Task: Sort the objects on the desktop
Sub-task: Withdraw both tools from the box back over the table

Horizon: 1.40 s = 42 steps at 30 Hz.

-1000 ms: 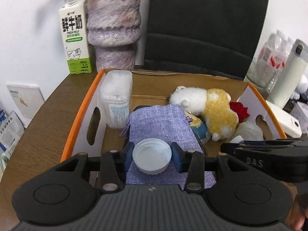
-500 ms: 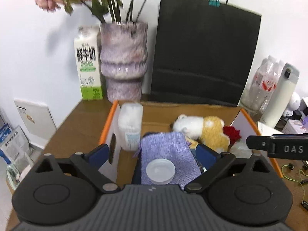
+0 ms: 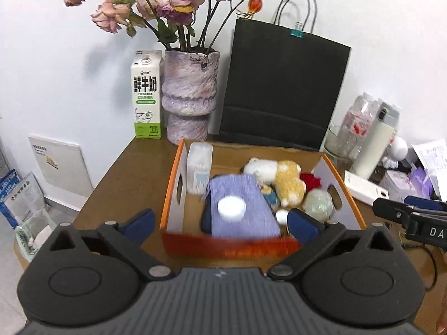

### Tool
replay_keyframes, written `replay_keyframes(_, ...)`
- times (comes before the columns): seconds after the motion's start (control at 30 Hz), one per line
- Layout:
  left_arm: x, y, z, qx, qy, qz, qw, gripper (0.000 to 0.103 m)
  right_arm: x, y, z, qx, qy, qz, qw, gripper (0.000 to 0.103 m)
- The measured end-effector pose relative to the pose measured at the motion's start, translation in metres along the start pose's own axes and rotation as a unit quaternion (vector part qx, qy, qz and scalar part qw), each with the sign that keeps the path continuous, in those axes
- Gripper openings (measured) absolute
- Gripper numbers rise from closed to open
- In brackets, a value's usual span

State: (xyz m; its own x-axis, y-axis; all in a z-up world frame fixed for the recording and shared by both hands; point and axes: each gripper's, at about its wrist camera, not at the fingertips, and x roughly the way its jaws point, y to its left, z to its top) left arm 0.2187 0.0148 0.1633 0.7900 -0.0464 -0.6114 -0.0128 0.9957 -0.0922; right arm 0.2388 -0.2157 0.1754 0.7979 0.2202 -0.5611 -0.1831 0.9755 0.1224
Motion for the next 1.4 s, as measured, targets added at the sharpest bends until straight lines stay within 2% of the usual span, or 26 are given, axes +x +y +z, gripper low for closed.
replay_keyframes(0.1, -0.023, -0.004, -0.031, -0.003, -0.021, 0.008, 0.9997, 0.103, -0.025, 0.004, -0.029, 0.001, -0.019, 0.006, 1.000, 0.079)
replay_keyframes(0.23, -0.055, -0.008, -0.094, -0.017, -0.049, 0.016, 0.9985, 0.103, -0.059, 0.010, -0.090, -0.023, -0.043, 0.003, 0.999, 0.083)
replay_keyframes(0.33, -0.073, -0.013, -0.145, 0.013, -0.052, 0.009, 0.9985, 0.103, -0.079, 0.009, -0.144, -0.032, -0.046, -0.004, 0.998, 0.083)
replay_keyframes(0.43, -0.096, -0.014, -0.193, 0.044, -0.075, 0.006, 0.9962, 0.103, -0.094, 0.008, -0.191, -0.024, -0.038, -0.015, 0.999, 0.083)
replay_keyframes(0.5, -0.107, -0.015, -0.219, 0.065, -0.087, -0.006, 0.9940, 0.103, -0.106, 0.014, -0.217, -0.039, -0.039, -0.014, 0.998, 0.083)
replay_keyframes(0.57, -0.113, -0.015, -0.239, 0.074, -0.090, 0.000, 0.9932, 0.103, -0.118, 0.020, -0.238, -0.043, -0.043, -0.003, 0.998, 0.083)
replay_keyframes(0.67, -0.114, -0.008, -0.252, 0.059, -0.070, -0.021, 0.9956, 0.103, -0.131, 0.030, -0.261, -0.058, -0.044, 0.000, 0.997, 0.083)
replay_keyframes(0.73, -0.113, -0.006, -0.257, 0.046, -0.059, -0.015, 0.9971, 0.103, -0.136, 0.038, -0.271, -0.069, -0.044, -0.003, 0.997, 0.083)
replay_keyframes(0.83, -0.112, -0.006, -0.256, 0.047, -0.062, -0.003, 0.9969, 0.103, -0.140, 0.049, -0.278, -0.098, -0.051, -0.009, 0.994, 0.083)
replay_keyframes(0.97, -0.111, -0.005, -0.259, 0.052, -0.063, 0.008, 0.9967, 0.103, -0.145, 0.061, -0.283, -0.154, -0.073, -0.044, 0.984, 0.083)
replay_keyframes(1.1, -0.107, -0.002, -0.262, 0.049, -0.049, 0.011, 0.9975, 0.103, -0.147, 0.061, -0.283, -0.147, -0.072, -0.027, 0.986, 0.083)
replay_keyframes(1.4, -0.101, -0.002, -0.267, 0.053, -0.033, 0.009, 0.9980, 0.103, -0.143, 0.058, -0.280, -0.130, -0.061, -0.017, 0.989, 0.082)
